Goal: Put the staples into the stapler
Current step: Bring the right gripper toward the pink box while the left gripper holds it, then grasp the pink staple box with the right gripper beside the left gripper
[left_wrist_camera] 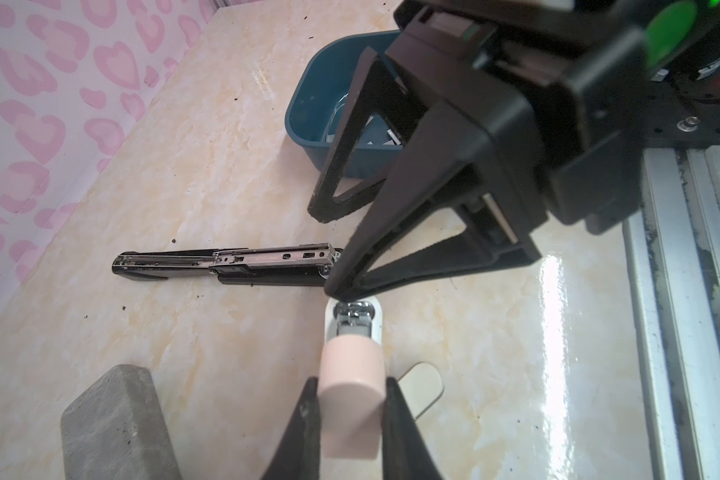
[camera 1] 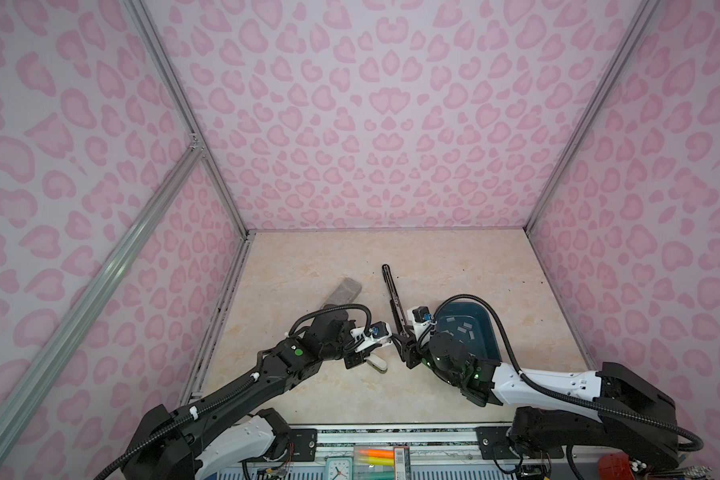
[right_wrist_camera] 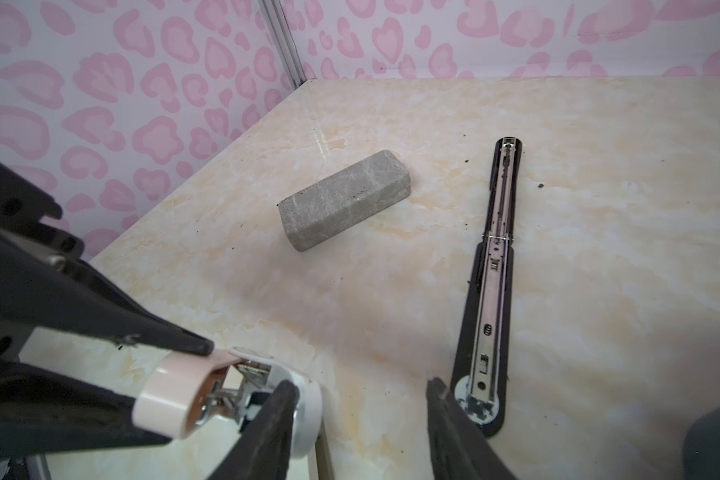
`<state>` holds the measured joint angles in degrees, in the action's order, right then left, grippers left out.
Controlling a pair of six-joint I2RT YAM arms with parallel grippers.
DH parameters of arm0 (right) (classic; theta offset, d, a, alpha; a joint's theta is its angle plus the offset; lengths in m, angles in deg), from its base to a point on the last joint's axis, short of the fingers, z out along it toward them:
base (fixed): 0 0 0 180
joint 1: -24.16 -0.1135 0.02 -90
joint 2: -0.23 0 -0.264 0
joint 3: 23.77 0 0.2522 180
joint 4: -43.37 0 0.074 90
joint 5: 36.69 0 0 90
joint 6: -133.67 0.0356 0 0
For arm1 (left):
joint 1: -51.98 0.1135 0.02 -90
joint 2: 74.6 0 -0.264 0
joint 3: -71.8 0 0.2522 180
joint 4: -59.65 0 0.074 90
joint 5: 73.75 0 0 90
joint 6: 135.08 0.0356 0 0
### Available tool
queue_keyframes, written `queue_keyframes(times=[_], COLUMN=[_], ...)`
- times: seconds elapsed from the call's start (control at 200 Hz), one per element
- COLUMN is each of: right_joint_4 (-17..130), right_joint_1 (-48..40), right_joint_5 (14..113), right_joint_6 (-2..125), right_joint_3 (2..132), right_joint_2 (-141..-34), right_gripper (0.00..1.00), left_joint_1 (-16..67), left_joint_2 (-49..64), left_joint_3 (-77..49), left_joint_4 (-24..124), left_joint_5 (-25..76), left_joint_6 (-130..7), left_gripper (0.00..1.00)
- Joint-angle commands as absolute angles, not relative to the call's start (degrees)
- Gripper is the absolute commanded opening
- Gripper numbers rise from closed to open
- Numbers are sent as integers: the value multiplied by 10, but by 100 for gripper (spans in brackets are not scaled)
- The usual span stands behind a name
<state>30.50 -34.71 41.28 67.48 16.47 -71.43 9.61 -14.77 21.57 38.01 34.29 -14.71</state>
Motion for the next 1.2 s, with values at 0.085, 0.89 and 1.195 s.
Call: queue_keyframes(times=[0.085,0.89,1.195], right_joint_4=[298,263,268], right_joint_1=[-348,-365,-381], right_joint_5=[398,454,421], right_joint_6=[672,681,660], right_joint_3=[170,206,198], right_joint_2=[-716,-788,-770], right_gripper=[52,47,49], left_joint_1=[96,96,96], left_joint_2=[-166,-276,-277], left_joint_3=[214,266,257], left_joint_4=[396,483,478], left_joint_5=[351,405,381], left_joint_6=[-150,-203,-213], left_gripper=[3,3,3])
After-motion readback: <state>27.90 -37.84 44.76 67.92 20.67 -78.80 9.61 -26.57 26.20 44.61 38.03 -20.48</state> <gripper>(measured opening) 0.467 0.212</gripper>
